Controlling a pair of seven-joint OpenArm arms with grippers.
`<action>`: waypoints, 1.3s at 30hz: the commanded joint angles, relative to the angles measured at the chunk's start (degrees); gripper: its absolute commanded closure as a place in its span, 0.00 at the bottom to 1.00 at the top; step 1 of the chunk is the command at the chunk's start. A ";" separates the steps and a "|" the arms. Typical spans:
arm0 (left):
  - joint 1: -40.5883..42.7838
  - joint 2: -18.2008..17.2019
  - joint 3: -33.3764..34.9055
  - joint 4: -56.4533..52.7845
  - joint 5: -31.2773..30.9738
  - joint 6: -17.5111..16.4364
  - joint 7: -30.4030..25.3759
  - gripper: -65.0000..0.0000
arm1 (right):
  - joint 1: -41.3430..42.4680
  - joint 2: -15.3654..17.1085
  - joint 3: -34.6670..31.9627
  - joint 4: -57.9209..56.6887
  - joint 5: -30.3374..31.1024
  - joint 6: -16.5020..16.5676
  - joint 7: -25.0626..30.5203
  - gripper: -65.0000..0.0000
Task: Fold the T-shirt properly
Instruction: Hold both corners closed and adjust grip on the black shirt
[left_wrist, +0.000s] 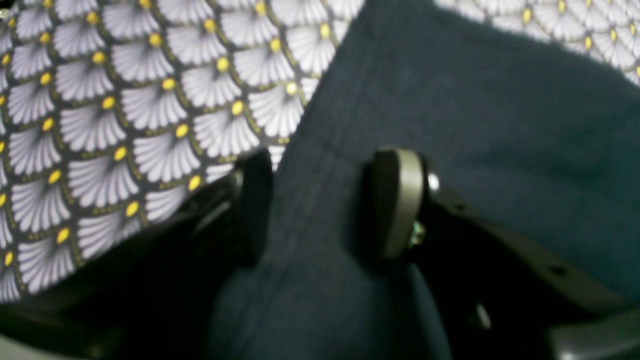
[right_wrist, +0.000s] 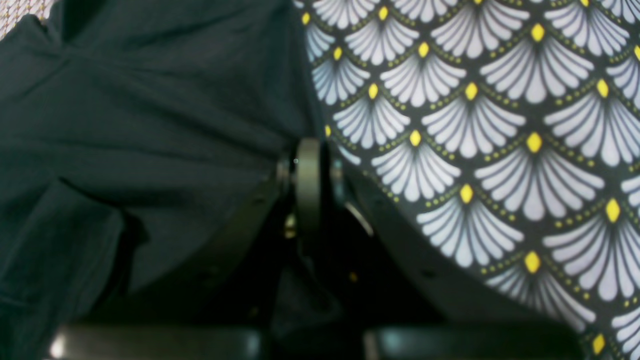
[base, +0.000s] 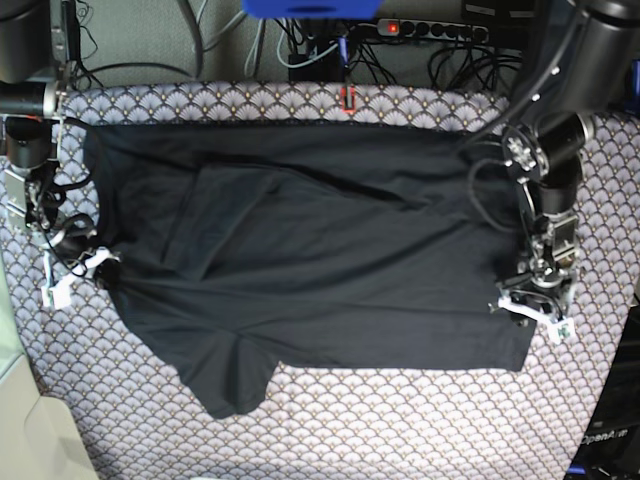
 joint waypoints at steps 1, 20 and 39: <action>-2.00 -0.83 -0.01 0.90 -0.48 -0.21 -1.57 0.51 | 0.99 1.11 0.10 0.59 -0.18 -0.03 0.18 1.00; 0.20 -1.09 -0.19 -4.02 -0.66 -0.21 -4.91 0.54 | 0.99 1.28 0.10 0.59 -0.18 -0.03 0.18 1.00; 3.19 1.54 -0.01 16.82 -0.57 -0.74 13.64 1.00 | -2.26 1.46 0.10 10.18 -0.18 -0.03 -0.44 1.00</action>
